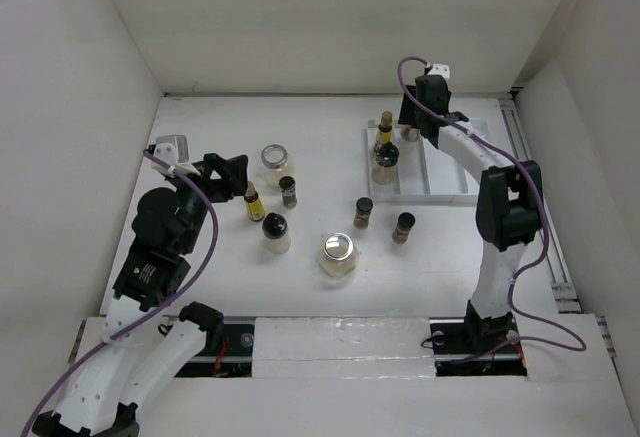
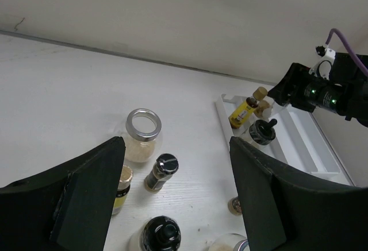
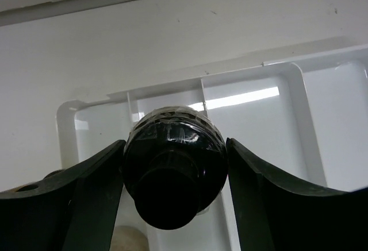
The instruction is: Organize the condiment bottles
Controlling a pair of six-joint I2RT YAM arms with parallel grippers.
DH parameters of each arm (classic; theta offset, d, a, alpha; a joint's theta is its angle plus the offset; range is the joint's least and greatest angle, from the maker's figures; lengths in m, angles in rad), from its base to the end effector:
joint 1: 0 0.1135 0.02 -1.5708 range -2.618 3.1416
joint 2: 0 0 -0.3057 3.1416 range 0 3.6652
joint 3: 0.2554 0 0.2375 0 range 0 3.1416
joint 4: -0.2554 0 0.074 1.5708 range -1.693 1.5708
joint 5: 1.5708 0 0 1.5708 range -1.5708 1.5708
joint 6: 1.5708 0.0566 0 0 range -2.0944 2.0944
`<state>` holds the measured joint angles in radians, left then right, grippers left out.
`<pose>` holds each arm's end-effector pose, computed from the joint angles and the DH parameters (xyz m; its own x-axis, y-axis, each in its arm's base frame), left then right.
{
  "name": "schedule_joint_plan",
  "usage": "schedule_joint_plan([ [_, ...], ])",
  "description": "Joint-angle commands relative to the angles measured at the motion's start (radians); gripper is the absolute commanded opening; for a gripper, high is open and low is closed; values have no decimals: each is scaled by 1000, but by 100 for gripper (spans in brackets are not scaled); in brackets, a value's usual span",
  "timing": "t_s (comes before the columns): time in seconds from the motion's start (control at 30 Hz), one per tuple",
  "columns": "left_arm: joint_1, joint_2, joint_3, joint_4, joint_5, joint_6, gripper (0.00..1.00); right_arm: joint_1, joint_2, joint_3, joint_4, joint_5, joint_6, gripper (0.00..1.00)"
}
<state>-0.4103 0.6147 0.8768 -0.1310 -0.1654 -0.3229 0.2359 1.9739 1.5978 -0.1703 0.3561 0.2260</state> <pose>0.1003 -0.0335 0.4243 0.0363 -0.3571 -0.9334 0.2692 0.9029 -0.3350 0.4754 0.0940 0.3001 -0.4766 0.1015 -0.8733 0.1820 0.9832 0.0149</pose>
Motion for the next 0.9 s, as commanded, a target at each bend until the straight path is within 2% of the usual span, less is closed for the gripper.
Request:
schedule_joint_plan([
  [0.0, 5, -12, -1, 51, -8, 10, 69, -38, 14, 86, 86, -81, -8, 51],
  [0.17, 5, 8, -1, 42, -8, 10, 69, -38, 72, 96, 98, -140, 10, 51],
  [0.23, 5, 8, -1, 42, -8, 10, 69, -38, 97, 96, 109, -140, 10, 56],
  [0.27, 5, 8, -1, 42, -8, 10, 69, -38, 97, 96, 109, -140, 10, 64],
  [0.37, 5, 8, -1, 42, -8, 10, 71, -38, 108, 105, 109, -131, 10, 79],
  [0.43, 5, 8, -1, 42, -8, 10, 71, -38, 108, 105, 100, -118, 10, 85],
  [0.6, 5, -3, -1, 42, -8, 10, 71, -38, -27, 99, 51, -63, 10, 96],
  [0.7, 5, -13, -1, 42, -8, 10, 71, -1, -166, 55, 51, 1, -14, 96],
  [0.77, 5, -13, -1, 42, -19, 1, 71, 34, -240, 12, 72, 1, -14, 86],
  [0.8, 5, -23, -1, 42, -35, -8, 71, 81, -275, -18, 116, -23, -28, 76],
  [0.83, 5, -23, -1, 42, -48, -8, 71, 107, -335, -82, 145, -61, -39, 45],
  [0.87, 5, -33, -1, 42, -74, -8, 69, 137, -357, -113, 172, -145, -39, 32],
])
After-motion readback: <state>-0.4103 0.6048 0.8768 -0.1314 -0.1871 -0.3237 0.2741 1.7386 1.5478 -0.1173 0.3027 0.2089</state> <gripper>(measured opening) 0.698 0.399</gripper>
